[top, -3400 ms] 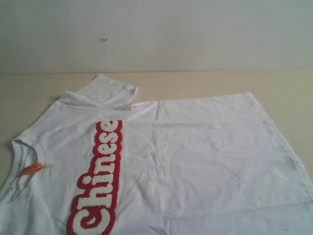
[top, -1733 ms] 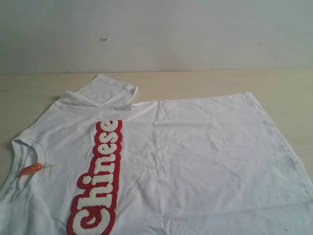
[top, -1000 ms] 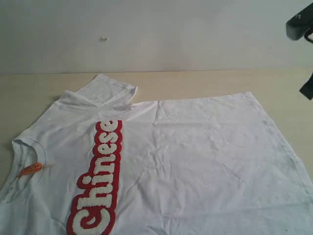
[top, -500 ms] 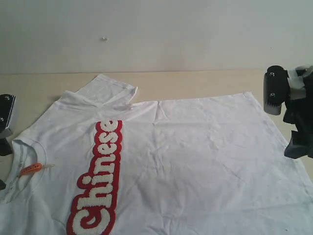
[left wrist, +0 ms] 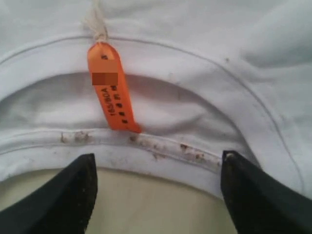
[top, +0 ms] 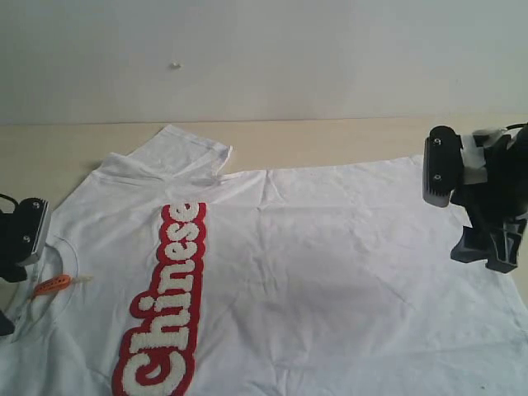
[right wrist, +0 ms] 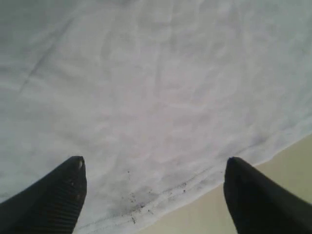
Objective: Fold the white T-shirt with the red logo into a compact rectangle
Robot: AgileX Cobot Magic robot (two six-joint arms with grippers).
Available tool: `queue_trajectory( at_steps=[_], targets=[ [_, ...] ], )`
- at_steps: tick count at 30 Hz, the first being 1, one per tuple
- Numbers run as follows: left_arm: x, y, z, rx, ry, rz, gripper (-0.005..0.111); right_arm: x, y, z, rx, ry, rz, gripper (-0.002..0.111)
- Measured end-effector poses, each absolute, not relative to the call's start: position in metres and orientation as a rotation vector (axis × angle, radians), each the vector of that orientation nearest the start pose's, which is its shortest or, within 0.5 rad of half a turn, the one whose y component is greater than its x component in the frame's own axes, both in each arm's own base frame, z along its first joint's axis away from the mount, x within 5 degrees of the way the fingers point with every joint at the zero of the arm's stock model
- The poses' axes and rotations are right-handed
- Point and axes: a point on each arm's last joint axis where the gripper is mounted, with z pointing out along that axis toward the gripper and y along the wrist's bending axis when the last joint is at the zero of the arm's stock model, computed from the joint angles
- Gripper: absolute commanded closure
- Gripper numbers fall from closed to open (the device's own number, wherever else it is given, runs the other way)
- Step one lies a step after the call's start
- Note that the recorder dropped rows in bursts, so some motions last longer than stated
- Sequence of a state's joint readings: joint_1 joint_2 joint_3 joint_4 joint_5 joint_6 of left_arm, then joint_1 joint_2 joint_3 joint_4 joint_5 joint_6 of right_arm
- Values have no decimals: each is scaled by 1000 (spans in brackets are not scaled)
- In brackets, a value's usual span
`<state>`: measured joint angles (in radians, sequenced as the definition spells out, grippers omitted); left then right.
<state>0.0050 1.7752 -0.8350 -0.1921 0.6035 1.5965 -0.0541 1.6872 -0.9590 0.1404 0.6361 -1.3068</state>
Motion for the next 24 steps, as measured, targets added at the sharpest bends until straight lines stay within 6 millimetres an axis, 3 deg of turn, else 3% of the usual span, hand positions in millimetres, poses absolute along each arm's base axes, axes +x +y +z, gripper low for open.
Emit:
queue_trajectory(
  at_steps=[8,15,20,24],
  targets=[
    [293,-7,123,1996,2177,64,38,315,-11,165,-1669,2362,-150,33],
    [299,-6,119,1995,2130,136,38,312,-22,162,-1891,2326,-287,33],
    [300,-6,118,1999,2130,134,38,317,-42,164,-1739,2403,-415,33],
    [300,-6,118,1999,2129,135,38,317,-46,158,-1791,2393,-408,33]
  ],
)
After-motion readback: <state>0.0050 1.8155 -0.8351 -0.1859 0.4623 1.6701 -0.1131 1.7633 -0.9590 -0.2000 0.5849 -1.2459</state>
